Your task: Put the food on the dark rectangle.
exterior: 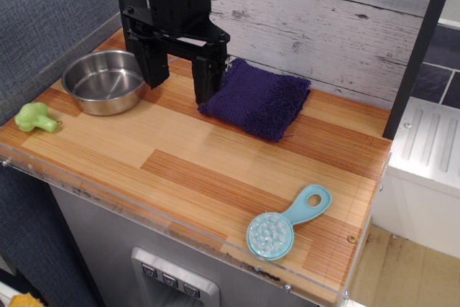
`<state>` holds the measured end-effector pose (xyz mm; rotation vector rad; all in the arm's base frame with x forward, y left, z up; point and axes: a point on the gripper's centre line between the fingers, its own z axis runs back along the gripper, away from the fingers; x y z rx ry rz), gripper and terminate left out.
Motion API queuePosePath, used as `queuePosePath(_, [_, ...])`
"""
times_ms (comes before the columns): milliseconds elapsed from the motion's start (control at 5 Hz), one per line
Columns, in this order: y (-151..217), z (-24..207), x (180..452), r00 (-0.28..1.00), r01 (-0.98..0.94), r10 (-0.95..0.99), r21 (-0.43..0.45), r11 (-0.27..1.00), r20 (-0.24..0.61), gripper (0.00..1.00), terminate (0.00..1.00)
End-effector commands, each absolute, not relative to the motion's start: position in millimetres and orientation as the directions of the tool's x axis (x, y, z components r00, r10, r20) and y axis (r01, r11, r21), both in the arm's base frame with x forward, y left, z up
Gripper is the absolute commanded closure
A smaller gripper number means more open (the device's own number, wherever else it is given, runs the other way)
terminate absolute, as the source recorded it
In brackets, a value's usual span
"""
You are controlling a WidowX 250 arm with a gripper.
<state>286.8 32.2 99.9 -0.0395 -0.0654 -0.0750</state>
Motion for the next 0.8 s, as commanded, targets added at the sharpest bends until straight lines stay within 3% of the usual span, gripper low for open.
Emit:
queuePosePath(0, [32, 100, 287, 0.995, 0.076, -0.074, -0.037, 0.996, 0.067, 0.00, 0.00])
queuePosePath(400, [113, 102, 267, 0.985, 0.070, -0.058, -0.068, 0.995, 0.162, 0.00, 0.00])
queuePosePath(600, [156, 93, 255, 0.983, 0.060, -0.058, -0.005, 0.998, 0.174, 0.00, 0.00])
